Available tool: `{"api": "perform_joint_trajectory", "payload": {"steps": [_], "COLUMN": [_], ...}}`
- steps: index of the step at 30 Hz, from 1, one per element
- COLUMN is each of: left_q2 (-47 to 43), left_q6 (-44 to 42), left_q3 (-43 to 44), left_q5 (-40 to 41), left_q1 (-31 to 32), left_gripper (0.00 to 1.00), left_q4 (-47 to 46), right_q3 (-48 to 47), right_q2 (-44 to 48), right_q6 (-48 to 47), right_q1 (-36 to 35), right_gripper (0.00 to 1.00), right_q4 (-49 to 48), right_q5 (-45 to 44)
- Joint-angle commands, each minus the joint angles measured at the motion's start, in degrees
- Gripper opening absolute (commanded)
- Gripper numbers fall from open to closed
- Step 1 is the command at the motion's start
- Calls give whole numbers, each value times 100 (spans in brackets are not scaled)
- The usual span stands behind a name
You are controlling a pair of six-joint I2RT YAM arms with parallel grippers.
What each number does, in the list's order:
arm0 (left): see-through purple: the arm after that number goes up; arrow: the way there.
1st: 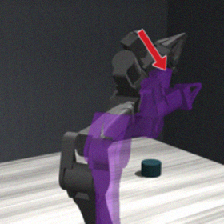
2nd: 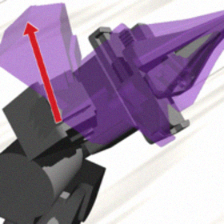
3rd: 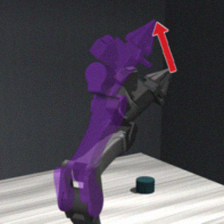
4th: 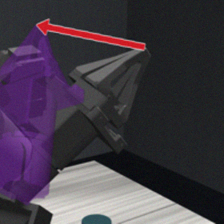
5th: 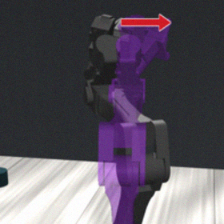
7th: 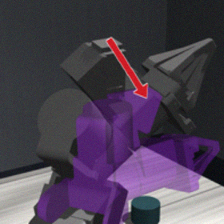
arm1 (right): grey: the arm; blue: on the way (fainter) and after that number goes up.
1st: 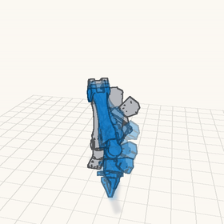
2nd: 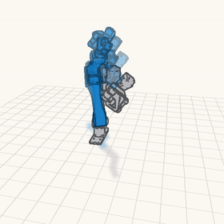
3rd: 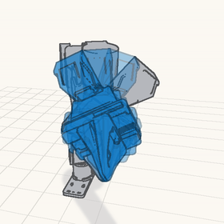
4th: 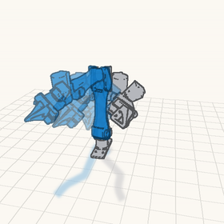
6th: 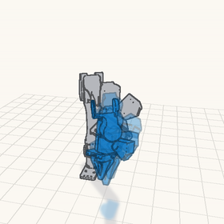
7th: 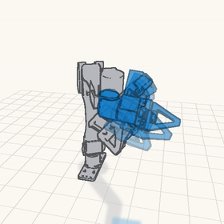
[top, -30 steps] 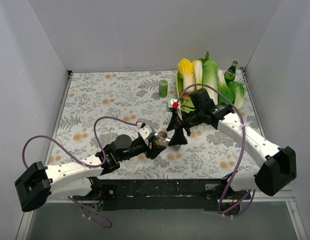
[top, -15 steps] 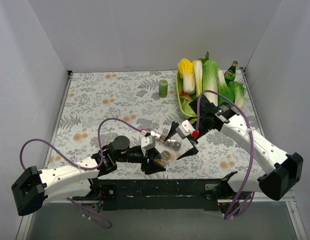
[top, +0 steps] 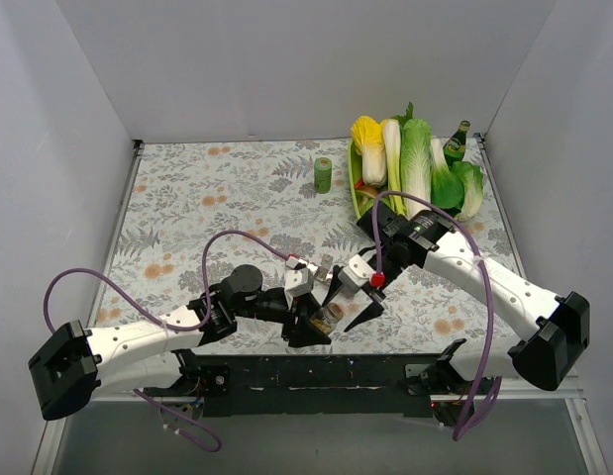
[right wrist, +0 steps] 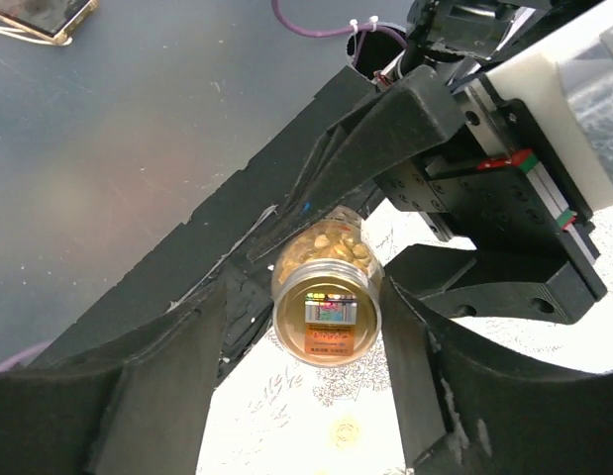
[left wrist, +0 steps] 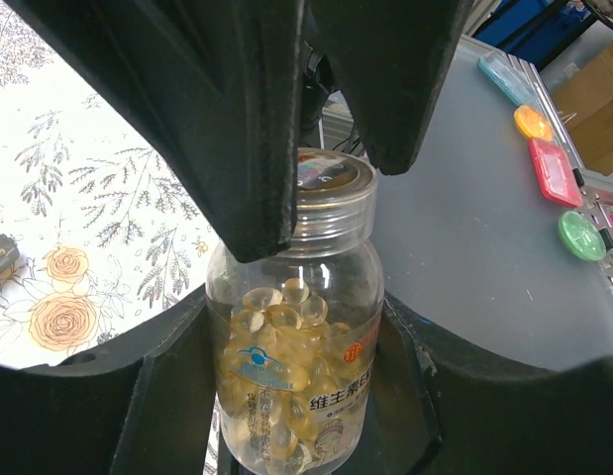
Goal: Sort the pills into containers
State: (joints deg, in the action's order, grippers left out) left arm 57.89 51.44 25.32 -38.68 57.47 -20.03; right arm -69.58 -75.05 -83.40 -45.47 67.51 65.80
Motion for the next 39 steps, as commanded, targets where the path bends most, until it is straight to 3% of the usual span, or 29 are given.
{"api": "perform_joint_trajectory", "payload": {"steps": [1, 4, 8, 12, 15, 16, 19, 21, 24, 25, 28, 34, 36, 39], "left_q2": [-58, -137, -304, -436, -331, -174, 230, 389, 408, 364, -13, -691, -744, -709], "left_q6": [50, 120, 244, 69, -107, -125, -292, -363, -337, -328, -249, -38, 6, 85], "left_q3": [237, 184, -18, -62, 34, 95, 245, 271, 123, -17, -246, -353, -265, -186], "left_q5": [-17, 202, 833, 2307, 3293, 3992, 4657, 4650, 4247, 4063, 3255, 1584, 1233, 1056], "left_q1": [-43, -43, -43, -43, -43, -43, -43, -43, -43, -43, -43, -52, -61, -52], "left_gripper": [0, 0, 0, 0, 0, 0, 0, 0, 0, 0, 0, 0, 0, 0], "left_q4": [-326, -510, -967, -1318, -1503, -1504, -1530, -1626, -1697, -1688, -1513, -582, -309, -238], "right_q3": [-12, 58, 234, 577, 928, 1025, 1166, 1175, 1079, 1017, 587, -370, -486, -592], "right_q2": [104, 174, 271, 236, 131, 87, -80, -107, 25, 69, 218, 236, 148, 25], "right_q6": [473, 1209, 2455, 5553, 6736, 7445, 8257, 8426, 8131, 7937, 6770, 2105, 1400, 1334], "right_q1": [-49, -58, -58, -6, 222, 301, 644, 759, 855, 926, 1189, 1199, 1007, 507], "right_gripper": [62, 38, 31, 28, 23, 21, 18, 17, 36, 53, 81, 90, 91, 90], "right_q4": [-430, -843, -1929, -3502, -4416, -4543, -4974, -5098, -5107, -5020, -4503, -1261, -681, -545], "right_q5": [-14, -93, -418, -1252, -1762, -2033, -1889, -1686, -1273, -793, 17, 591, 470, 223]}}
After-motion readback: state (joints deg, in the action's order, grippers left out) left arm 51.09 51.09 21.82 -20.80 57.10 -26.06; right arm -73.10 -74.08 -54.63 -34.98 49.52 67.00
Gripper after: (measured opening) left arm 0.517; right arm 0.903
